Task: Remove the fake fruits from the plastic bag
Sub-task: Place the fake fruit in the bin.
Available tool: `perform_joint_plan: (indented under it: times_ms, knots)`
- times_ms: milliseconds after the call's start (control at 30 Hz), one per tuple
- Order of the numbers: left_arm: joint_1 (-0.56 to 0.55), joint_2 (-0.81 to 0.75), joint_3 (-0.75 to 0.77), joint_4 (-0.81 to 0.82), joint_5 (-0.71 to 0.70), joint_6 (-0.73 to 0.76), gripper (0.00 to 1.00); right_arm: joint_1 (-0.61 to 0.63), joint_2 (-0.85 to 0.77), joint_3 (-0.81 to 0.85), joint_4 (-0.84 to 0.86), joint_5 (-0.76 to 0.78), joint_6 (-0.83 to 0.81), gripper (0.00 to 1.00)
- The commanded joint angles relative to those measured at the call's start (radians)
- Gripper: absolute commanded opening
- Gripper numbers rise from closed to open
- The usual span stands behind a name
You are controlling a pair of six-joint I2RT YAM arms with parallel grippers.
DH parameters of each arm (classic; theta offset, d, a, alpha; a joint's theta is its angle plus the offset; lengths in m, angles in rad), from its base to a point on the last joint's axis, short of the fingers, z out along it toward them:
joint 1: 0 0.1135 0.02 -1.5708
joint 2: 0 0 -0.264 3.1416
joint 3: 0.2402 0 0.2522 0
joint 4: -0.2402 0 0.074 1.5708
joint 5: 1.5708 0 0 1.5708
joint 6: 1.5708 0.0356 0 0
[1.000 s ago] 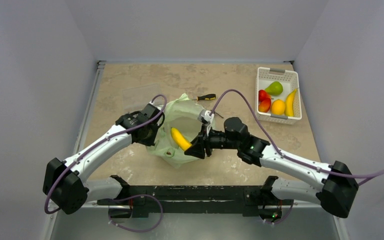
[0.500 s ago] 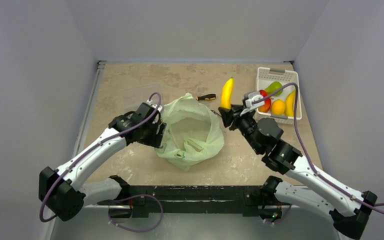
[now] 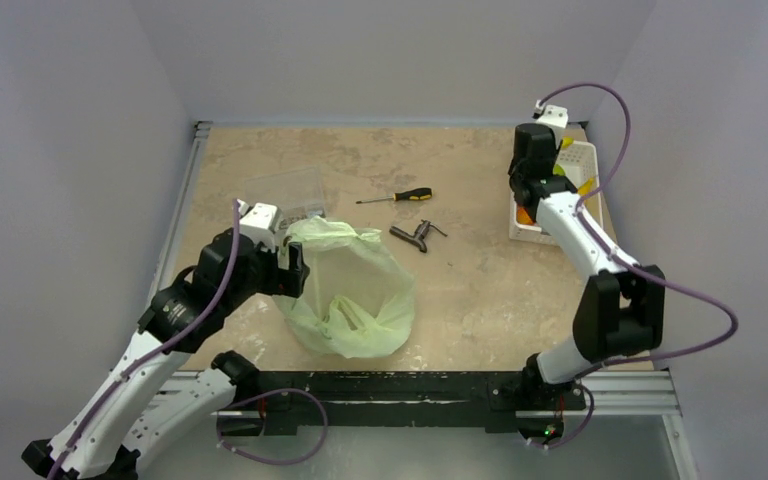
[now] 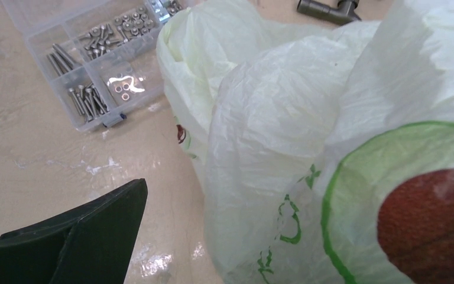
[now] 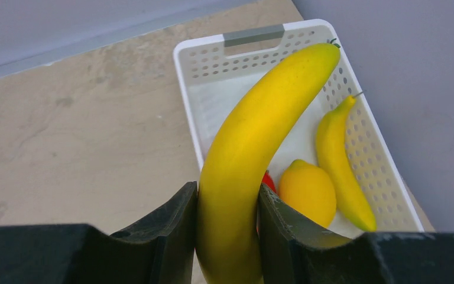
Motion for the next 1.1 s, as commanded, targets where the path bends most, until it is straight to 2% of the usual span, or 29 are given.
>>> perform_joint_plan:
  times_ms: [0, 100, 167, 300, 367, 467, 567, 667, 800, 933, 1067]
  knots:
    - [0.009, -0.031, -0.015, 0.077, 0.010, 0.010, 0.93, -0.103, 0.179, 0.181, -0.091, -0.101, 0.032, 0.00]
    - [0.009, -0.035, -0.019, 0.077, 0.023, 0.010, 0.96, -0.147, 0.278, 0.255, -0.110, -0.153, 0.021, 0.00]
    - [0.009, -0.026, -0.039, 0.098, 0.040, 0.014, 0.97, -0.178, 0.312, 0.290, -0.123, -0.253, 0.021, 0.00]
    - [0.009, 0.128, 0.010, 0.067, 0.197, 0.043, 0.94, -0.193, 0.322, 0.291, -0.102, -0.435, 0.023, 0.00]
    - [0.009, 0.200, 0.027, 0.074, 0.291, 0.058, 0.94, -0.193, 0.326, 0.282, -0.095, -0.444, 0.027, 0.00]
    - [0.009, 0.263, 0.070, 0.056, 0.331, 0.044, 0.95, -0.194, 0.335, 0.282, -0.086, -0.419, 0.015, 0.01]
    - [0.001, 0.327, 0.147, 0.010, 0.381, 0.017, 0.95, -0.204, 0.350, 0.299, -0.063, -0.415, -0.014, 0.10]
    - [-0.019, 0.403, 0.274, -0.084, 0.369, -0.002, 0.99, -0.208, 0.399, 0.358, -0.076, -0.422, -0.027, 0.16]
    - [-0.032, 0.492, 0.448, -0.241, 0.266, -0.009, 1.00, -0.254, 0.476, 0.455, -0.119, -0.454, -0.043, 0.21]
    - [-0.031, 0.527, 0.524, -0.327, 0.232, -0.022, 1.00, -0.270, 0.537, 0.527, -0.185, -0.449, -0.034, 0.23]
    - [-0.031, 0.507, 0.522, -0.320, 0.265, -0.043, 0.99, -0.285, 0.555, 0.520, -0.191, -0.491, -0.029, 0.33]
